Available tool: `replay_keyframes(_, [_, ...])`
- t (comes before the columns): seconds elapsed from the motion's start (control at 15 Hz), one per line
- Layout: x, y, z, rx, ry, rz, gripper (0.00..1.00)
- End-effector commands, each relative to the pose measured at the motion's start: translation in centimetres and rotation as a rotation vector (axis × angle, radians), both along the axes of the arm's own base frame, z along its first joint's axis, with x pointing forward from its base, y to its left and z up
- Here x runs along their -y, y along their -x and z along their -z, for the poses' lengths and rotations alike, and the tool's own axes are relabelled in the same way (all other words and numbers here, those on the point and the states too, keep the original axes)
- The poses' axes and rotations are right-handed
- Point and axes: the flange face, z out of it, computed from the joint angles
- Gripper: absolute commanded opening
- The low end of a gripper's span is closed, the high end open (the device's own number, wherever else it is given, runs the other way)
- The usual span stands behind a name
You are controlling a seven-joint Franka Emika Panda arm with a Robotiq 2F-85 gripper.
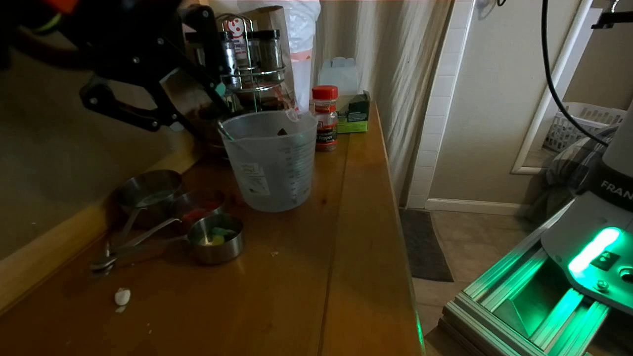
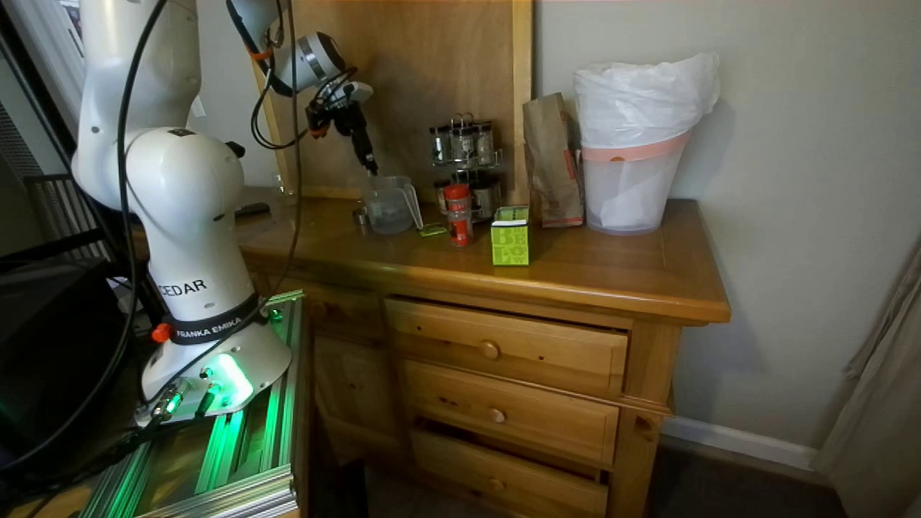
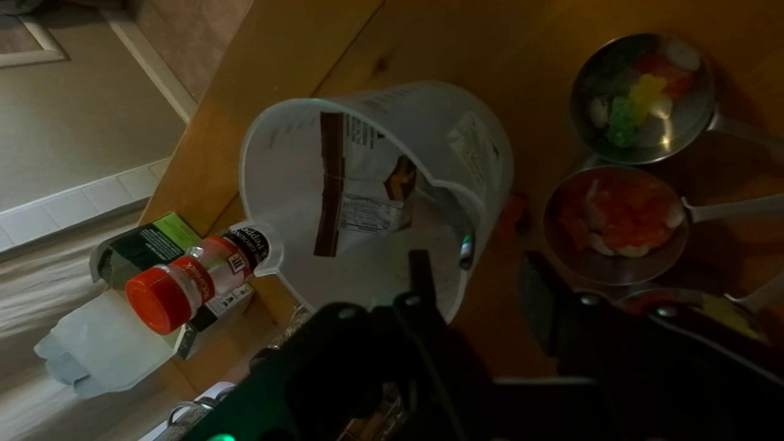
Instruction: Shift the fork to the counter
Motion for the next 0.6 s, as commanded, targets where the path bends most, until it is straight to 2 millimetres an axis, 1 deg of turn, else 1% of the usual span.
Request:
replay_keyframes(0.0, [0.63,0.11,-0.50,-0.014,0.014,0.010,0.43])
replay_keyframes(0.13, [0.68,0.12,-0.42,-0.021,0.022,0.009,0.42])
replay_keyframes(0.27, [0.82,0.09,-0.40,-0.024,0.028,0.009,0.37])
replay_keyframes(0.33, [0.89,0.16,-0.41,-0.030,0.031,0.008,0.19])
replay_keyframes(0.4, [0.94,0.23,-0.39,-0.037,0.035,0.005,0.16])
replay_keyframes(0.53, [0.99,0.42,-0.31,-0.052,0.042,0.000,0.03])
